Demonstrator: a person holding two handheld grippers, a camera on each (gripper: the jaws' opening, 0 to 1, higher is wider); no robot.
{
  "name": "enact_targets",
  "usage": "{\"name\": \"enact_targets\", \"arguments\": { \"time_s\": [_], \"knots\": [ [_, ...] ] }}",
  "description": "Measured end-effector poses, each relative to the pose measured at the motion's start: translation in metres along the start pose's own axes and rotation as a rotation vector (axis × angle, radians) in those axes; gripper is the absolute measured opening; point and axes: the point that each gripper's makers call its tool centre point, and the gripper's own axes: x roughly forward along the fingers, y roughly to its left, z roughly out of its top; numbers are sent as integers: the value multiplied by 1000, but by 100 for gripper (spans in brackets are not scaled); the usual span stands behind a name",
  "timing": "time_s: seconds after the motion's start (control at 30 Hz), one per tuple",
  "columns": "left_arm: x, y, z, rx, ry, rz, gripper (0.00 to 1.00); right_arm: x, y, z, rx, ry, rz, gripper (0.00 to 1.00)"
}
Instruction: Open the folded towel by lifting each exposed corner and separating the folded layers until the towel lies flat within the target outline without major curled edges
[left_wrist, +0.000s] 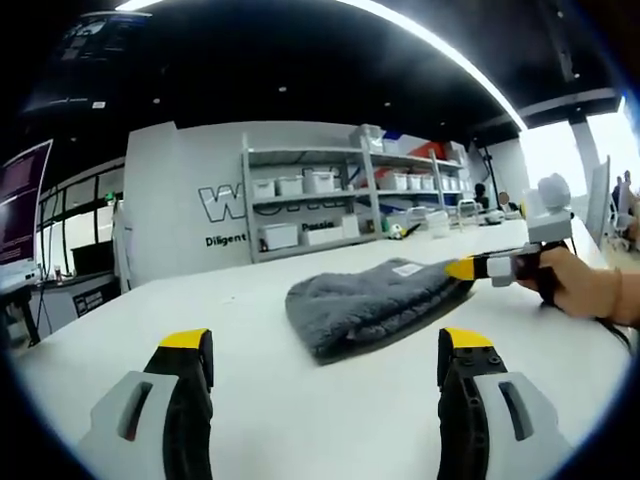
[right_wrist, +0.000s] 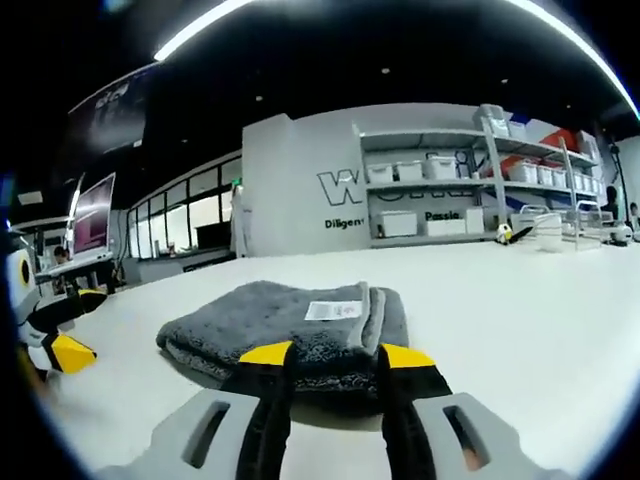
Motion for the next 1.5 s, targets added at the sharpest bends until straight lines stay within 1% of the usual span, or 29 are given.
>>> {"name": "enact_targets", "arguments": {
  "time_s": [0.07,0.17,0.37,0.43,0.53,0.57,0.67,0.73,0.77,0.8,0.83,0.93,1.0,1.07,1.17,1.27,1.33,1.4,1.43,1.5],
  "knots": [
    [1,1,0,2,1,0,91,0,0,0,-12,0,3,29],
    [1,2,0,2,3,0,91,0,-1,-2,-53,3,1,23],
    [2,2,-1,0,8,-1,91,-3,2,-5,-135,11,12,9],
    [2,2,-2,2,11,1,91,-5,4,-5,-144,12,17,7],
    [1,2,-2,2,11,1,91,-7,8,-3,-186,6,20,5],
    [1,2,-2,2,11,2,91,-9,9,-2,-209,-1,20,5],
    [0,1,-2,3,10,3,91,-12,17,5,-241,-32,35,4],
    [0,1,-1,5,8,3,91,-15,25,13,-251,-70,64,4],
    [0,0,-2,5,9,2,91,-17,33,17,-231,-94,100,3],
    [-1,0,-2,6,11,2,91,-19,37,19,-223,-108,118,3],
    [-1,0,-2,6,12,2,91,-20,40,21,-223,-114,127,3],
    [0,0,-3,11,19,2,91,-23,56,26,-211,-153,199,3],
    [-1,-3,-3,16,16,-3,91,-25,66,27,-226,-161,234,3],
    [-1,-6,-3,25,17,-7,91,-26,79,25,-220,-155,289,3],
    [1,-7,-7,39,37,-14,91,-28,95,20,-274,-149,343,3],
    [1,-7,-7,38,41,-18,91,-30,112,11,-251,-112,424,3],
    [2,-6,-6,41,36,-19,91,-32,121,6,-260,-98,460,3],
    [4,-5,-6,40,38,-20,91,-36,133,1,-292,-84,511,3],
    [5,-4,-6,40,39,-22,91,-37,138,0,-318,-85,526,3],
    [5,-4,-6,40,40,-21,91,-40,148,-7,-362,-64,560,3]
  ]
}}
